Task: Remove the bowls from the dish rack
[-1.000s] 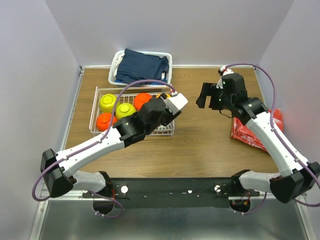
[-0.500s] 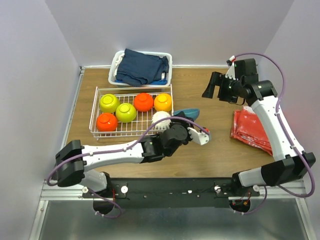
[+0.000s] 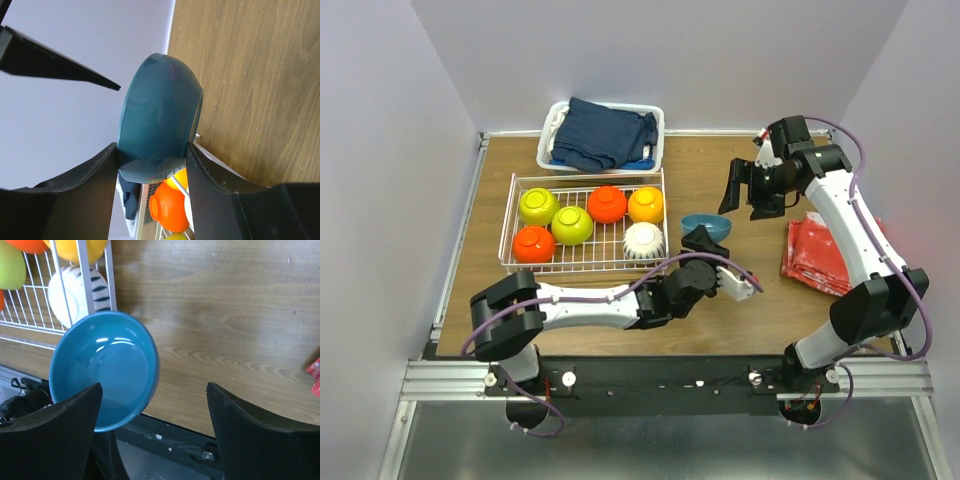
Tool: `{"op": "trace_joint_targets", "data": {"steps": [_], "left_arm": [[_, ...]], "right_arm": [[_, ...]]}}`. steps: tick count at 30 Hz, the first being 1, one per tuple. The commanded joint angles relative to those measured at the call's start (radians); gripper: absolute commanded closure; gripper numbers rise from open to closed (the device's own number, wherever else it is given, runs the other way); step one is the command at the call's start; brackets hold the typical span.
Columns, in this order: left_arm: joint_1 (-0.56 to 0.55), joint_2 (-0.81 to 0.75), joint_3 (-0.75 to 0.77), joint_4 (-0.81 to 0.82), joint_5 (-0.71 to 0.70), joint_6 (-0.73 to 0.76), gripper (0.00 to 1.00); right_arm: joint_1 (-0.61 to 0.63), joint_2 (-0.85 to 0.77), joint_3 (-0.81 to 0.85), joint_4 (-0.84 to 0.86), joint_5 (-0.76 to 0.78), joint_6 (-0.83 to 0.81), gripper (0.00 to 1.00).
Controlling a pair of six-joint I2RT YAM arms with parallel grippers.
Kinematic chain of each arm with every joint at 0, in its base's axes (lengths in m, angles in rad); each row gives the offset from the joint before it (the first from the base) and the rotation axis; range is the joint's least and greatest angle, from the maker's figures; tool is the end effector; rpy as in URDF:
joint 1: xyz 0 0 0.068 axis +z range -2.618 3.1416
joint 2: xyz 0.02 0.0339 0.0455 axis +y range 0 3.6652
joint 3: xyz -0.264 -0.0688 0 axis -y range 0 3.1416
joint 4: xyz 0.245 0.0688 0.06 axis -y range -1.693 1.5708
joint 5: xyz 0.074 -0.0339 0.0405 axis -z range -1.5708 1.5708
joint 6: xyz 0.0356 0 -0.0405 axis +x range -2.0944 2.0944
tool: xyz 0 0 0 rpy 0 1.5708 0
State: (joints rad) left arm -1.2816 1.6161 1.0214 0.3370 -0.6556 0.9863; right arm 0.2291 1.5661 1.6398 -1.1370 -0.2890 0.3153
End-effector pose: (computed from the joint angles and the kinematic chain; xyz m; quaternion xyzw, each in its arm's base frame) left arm 0.1256 -0.3459 0.2636 0.5964 0.4953 0.1672 0.6091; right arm 0.3008 0.0806 0.3609 0.0052 0.9586 0.2010 0.2018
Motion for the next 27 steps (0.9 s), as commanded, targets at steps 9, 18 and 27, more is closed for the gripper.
{"op": "trace_joint_targets", "data": {"steps": [9, 18, 27], "left_arm": [[-0.036, 0.128, -0.029, 0.280, -0.114, 0.150, 1.00], [-0.041, 0.156, -0.032, 0.283, -0.125, 0.157, 1.00], [-0.041, 0.173, -0.023, 0.287, -0.138, 0.155, 1.00]], "right_arm": [[0.073, 0.123, -0.009, -0.102, 0.086, -0.047, 0.15], [0.093, 0.183, -0.026, -0.119, 0.148, -0.062, 0.27], [0.118, 0.207, -0.058, -0.122, 0.172, -0.065, 0.50]]}}
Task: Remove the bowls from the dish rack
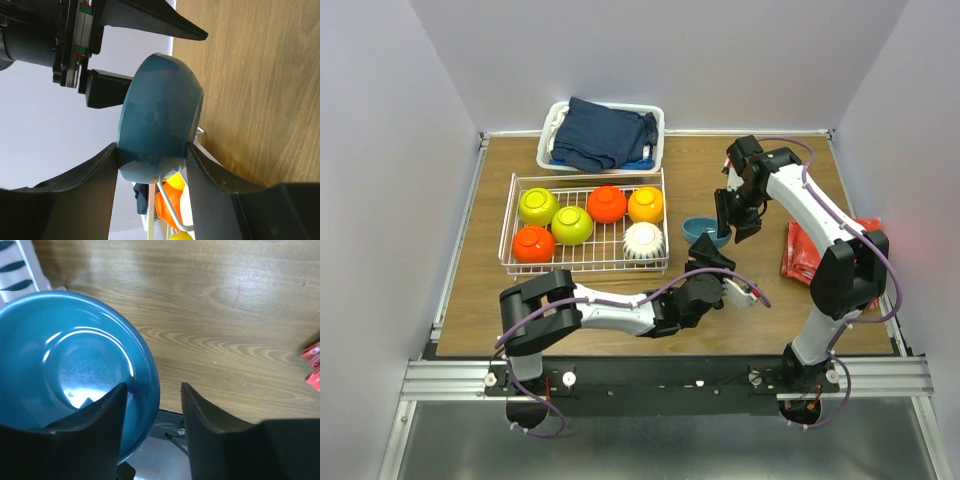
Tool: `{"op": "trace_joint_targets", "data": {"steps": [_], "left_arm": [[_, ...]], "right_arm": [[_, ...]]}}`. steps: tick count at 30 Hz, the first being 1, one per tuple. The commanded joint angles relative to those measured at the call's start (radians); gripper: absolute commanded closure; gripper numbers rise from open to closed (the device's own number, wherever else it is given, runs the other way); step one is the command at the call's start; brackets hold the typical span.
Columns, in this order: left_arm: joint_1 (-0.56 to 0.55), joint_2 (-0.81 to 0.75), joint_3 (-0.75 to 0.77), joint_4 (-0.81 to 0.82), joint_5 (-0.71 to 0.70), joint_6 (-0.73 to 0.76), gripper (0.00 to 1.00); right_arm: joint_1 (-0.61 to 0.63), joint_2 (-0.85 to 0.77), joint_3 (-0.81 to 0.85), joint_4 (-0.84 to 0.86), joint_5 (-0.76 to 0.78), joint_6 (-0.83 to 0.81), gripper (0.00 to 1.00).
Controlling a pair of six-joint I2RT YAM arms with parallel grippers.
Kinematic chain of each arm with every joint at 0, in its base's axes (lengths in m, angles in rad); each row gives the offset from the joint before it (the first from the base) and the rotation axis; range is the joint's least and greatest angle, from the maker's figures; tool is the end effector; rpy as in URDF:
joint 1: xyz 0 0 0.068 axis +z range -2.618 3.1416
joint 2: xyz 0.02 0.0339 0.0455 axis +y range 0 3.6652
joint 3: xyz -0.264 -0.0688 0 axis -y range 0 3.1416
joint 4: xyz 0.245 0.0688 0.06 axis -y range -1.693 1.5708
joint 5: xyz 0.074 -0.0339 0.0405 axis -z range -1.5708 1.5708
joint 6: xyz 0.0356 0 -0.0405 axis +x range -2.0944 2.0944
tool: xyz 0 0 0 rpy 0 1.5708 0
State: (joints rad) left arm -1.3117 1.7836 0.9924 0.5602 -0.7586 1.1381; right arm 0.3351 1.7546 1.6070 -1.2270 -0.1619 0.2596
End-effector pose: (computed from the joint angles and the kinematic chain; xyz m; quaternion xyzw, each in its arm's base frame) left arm 0.1230 -0.3686 0.2166 0.6071 0.4632 0.2392 0.5998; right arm 0.3198 0.1175 0.2893 -0.0454 0.9909 0.1055 0.0698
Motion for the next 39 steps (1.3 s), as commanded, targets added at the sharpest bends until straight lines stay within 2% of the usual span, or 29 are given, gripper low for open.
{"op": "trace_joint_targets", "data": {"steps": [1, 2, 3, 5, 6, 7, 10, 11, 12, 14, 15, 19, 21, 25, 31, 35, 39], "left_arm": [[-0.011, 0.007, 0.009, 0.063, -0.035, -0.003, 1.00], [-0.009, 0.005, 0.011, 0.049, -0.038, -0.009, 1.00], [-0.011, 0.004, 0.012, 0.046, -0.038, -0.012, 0.99], [-0.011, 0.003, 0.014, 0.044, -0.047, -0.023, 0.98], [-0.011, 0.002, 0.014, 0.046, -0.050, -0.024, 0.96], [-0.011, 0.002, 0.014, 0.049, -0.054, -0.023, 0.95], [-0.011, -0.001, 0.020, 0.052, -0.065, -0.031, 0.85], [-0.009, -0.001, 0.023, 0.049, -0.068, -0.047, 0.77], [-0.011, -0.003, 0.028, 0.044, -0.074, -0.066, 0.61], [-0.011, -0.013, 0.040, 0.030, -0.076, -0.096, 0.43], [-0.011, -0.018, 0.045, 0.011, -0.073, -0.141, 0.26], [-0.011, -0.049, 0.098, -0.094, -0.042, -0.267, 0.03], [-0.011, -0.075, 0.117, -0.178, -0.016, -0.329, 0.01], [-0.011, -0.134, 0.163, -0.337, 0.088, -0.550, 0.01], [0.009, -0.254, 0.175, -0.545, 0.266, -0.797, 0.01], [0.061, -0.367, 0.150, -0.660, 0.372, -0.994, 0.01], [0.195, -0.473, 0.121, -0.787, 0.504, -1.246, 0.01]], "right_arm": [[0.012, 0.022, -0.024, -0.029, 0.054, -0.008, 0.54], [0.012, 0.022, -0.025, -0.028, 0.064, -0.008, 0.57], [0.012, 0.023, -0.027, -0.023, 0.062, -0.005, 0.68], [0.010, 0.026, -0.027, -0.023, 0.059, -0.003, 0.81], [0.012, 0.026, -0.025, -0.016, 0.059, 0.001, 0.94], [0.012, 0.023, -0.028, -0.009, 0.062, 0.004, 0.99], [0.010, 0.014, -0.029, 0.009, 0.078, 0.021, 0.99], [0.010, 0.016, -0.027, 0.011, 0.085, 0.026, 0.99], [0.010, 0.014, -0.024, 0.015, 0.099, 0.035, 0.99], [0.010, 0.011, -0.021, 0.021, 0.123, 0.044, 0.99], [0.010, 0.011, -0.018, 0.032, 0.142, 0.046, 0.99], [0.002, 0.020, 0.004, 0.060, 0.188, 0.061, 0.99], [-0.008, 0.020, 0.011, 0.093, 0.214, 0.070, 0.99], [-0.051, 0.029, 0.027, 0.176, 0.260, 0.099, 0.99], [-0.182, 0.055, 0.015, 0.375, 0.318, 0.147, 0.99], [-0.249, 0.072, -0.051, 0.553, 0.369, 0.176, 0.99], [-0.278, 0.111, -0.122, 0.765, 0.409, 0.197, 0.99]]}}
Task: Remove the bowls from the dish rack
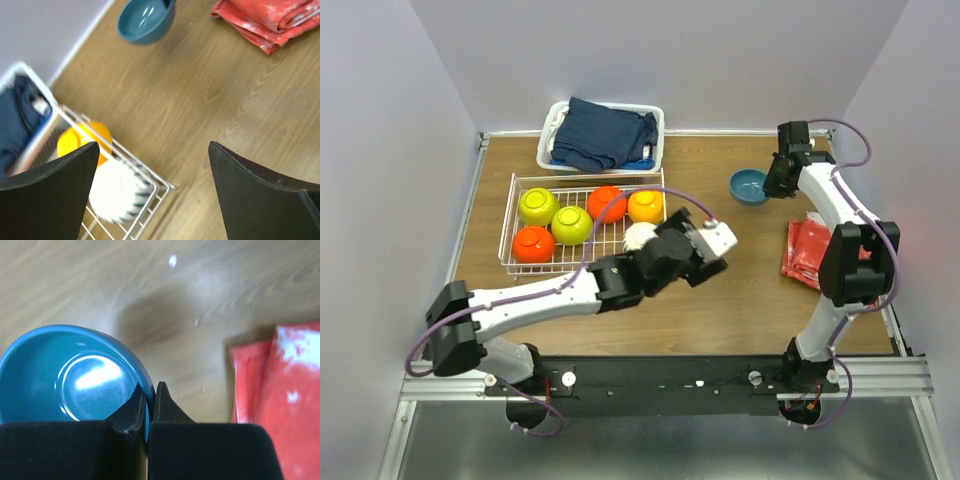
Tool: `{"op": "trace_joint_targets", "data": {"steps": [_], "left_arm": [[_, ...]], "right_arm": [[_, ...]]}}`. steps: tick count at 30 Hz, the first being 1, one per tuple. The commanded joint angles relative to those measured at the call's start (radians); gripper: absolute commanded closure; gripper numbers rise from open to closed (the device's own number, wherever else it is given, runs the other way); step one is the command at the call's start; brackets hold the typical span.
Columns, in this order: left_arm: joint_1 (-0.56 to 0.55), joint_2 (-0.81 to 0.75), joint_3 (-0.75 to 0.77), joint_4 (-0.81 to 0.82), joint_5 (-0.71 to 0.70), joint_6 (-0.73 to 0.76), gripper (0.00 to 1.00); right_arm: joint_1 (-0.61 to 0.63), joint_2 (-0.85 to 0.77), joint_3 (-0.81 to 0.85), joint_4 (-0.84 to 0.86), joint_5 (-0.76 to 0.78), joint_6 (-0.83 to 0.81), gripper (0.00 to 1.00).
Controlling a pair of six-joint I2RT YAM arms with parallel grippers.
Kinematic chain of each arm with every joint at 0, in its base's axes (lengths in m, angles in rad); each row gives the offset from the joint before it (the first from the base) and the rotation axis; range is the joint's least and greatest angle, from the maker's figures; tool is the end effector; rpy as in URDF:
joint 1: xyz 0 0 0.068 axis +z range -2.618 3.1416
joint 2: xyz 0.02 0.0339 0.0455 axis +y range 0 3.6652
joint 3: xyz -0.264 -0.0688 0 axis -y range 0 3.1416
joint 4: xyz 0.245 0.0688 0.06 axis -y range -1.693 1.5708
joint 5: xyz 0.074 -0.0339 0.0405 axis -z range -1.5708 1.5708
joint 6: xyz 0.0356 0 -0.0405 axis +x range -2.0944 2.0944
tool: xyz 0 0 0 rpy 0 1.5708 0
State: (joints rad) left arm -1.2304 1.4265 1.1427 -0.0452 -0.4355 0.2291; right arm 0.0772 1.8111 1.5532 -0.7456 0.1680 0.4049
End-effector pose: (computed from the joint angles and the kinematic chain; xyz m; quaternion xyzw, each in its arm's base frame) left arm 0.1259 -0.3104 0.3294 0.4358 0.6757 -0.1185 0.5827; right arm 0.3929 0.0244 0.2734 0.1792 0.9400 -0.0116 0.2900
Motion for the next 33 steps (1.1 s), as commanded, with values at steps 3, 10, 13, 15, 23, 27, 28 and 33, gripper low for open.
{"op": "trace_joint_targets", "data": {"steps": [3, 10, 13, 15, 23, 27, 28, 33], "left_arm": [[0.192, -0.188, -0.049, -0.260, 0.256, -0.462, 0.01], [0.382, -0.281, -0.103, -0.395, 0.346, -0.695, 0.01], [0.434, -0.284, -0.107, -0.433, 0.348, -0.726, 0.01], [0.471, -0.285, -0.113, -0.444, 0.353, -0.741, 0.01], [0.560, -0.278, -0.129, -0.472, 0.368, -0.778, 0.01], [0.589, -0.270, -0.127, -0.492, 0.366, -0.792, 0.01], [0.595, -0.270, -0.126, -0.492, 0.369, -0.792, 0.01], [0.635, -0.252, -0.098, -0.531, 0.333, -0.748, 0.01]], "right_arm": [[-0.034, 0.091, -0.113, 0.415, 0.076, 0.051, 0.99], [-0.034, 0.175, -0.163, 0.626, 0.016, 0.048, 0.99], [-0.033, 0.223, -0.166, 0.656, -0.024, 0.051, 0.99], [-0.034, 0.255, -0.166, 0.664, -0.045, 0.057, 0.99], [-0.033, 0.260, -0.222, 0.686, -0.059, 0.052, 0.64], [-0.034, 0.205, -0.240, 0.660, -0.064, 0.037, 0.46], [-0.034, 0.182, -0.251, 0.648, -0.061, 0.040, 0.37], [-0.031, -0.003, -0.327, 0.620, -0.056, 0.040, 0.18]]}}
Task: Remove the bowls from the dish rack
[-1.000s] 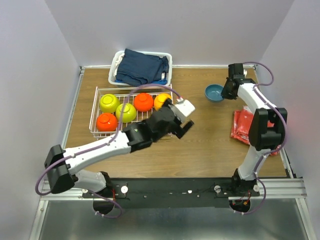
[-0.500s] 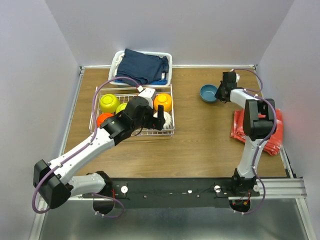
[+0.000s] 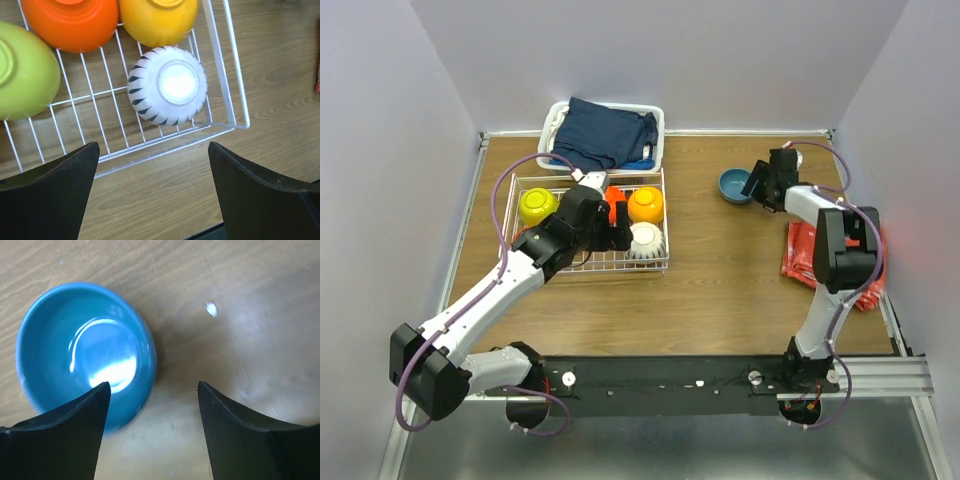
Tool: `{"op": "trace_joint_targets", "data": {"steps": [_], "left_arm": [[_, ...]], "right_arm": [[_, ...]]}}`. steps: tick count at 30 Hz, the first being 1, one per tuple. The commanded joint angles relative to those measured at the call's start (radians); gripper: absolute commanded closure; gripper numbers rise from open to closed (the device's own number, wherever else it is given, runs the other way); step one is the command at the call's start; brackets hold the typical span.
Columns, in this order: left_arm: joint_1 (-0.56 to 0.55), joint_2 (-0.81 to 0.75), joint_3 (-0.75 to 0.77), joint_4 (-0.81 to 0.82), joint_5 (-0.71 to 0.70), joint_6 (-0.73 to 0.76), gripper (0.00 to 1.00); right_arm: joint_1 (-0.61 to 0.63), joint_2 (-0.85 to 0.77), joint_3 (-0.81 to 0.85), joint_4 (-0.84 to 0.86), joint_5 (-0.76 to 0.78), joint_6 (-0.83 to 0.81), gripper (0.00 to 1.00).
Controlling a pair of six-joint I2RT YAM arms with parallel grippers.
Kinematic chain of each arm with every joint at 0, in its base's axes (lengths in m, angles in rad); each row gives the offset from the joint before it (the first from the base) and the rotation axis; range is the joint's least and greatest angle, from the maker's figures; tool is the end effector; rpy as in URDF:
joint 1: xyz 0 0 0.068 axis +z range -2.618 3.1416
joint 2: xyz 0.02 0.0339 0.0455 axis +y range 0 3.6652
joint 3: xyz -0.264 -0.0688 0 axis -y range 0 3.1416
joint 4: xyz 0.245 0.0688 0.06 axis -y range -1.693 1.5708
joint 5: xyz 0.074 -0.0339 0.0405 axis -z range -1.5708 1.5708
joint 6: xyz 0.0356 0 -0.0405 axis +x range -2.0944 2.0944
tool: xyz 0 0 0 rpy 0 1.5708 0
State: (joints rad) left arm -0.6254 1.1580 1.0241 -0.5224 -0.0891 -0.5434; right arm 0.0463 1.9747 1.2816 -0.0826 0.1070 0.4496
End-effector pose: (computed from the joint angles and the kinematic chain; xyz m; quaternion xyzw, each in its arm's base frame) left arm 0.2059 -0.1447 0.3153 0.0171 0.8964 -0.2100 0.3899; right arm 0.4284 0.0160 0.1693 0.2047 0.8979 0.0471 0.3869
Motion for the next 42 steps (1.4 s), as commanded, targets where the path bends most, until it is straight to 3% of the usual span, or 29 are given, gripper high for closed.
{"op": "trace_joint_targets", "data": {"steps": [1, 4, 13, 18, 25, 32, 42], "left_arm": [[0.035, 0.023, 0.036, -0.063, -0.021, 0.042, 0.01], [0.039, 0.037, 0.063, -0.106, -0.052, 0.144, 0.01], [0.041, 0.117, 0.151, -0.182, -0.296, 0.425, 0.01], [0.043, 0.204, 0.205, -0.189, -0.419, 0.468, 0.01], [0.047, 0.360, 0.284, -0.209, -0.509, 0.488, 0.01], [0.049, 0.502, 0.318, -0.205, -0.583, 0.488, 0.01], [0.050, 0.578, 0.281, -0.120, -0.643, 0.589, 0.01]], "right_arm": [[0.001, -0.193, -0.064, -0.064, 0.005, -0.011, 0.13], [0.015, -0.310, -0.103, -0.101, 0.017, -0.035, 0.05], [0.142, -0.606, -0.260, -0.152, 0.042, -0.080, 0.00], [0.279, -0.755, -0.356, -0.163, 0.074, -0.109, 0.00], [0.310, -0.918, -0.479, -0.131, -0.019, -0.112, 0.00], [0.310, -0.971, -0.510, -0.161, -0.056, -0.179, 0.00], [0.310, -0.981, -0.538, -0.146, -0.133, -0.187, 0.00]]}}
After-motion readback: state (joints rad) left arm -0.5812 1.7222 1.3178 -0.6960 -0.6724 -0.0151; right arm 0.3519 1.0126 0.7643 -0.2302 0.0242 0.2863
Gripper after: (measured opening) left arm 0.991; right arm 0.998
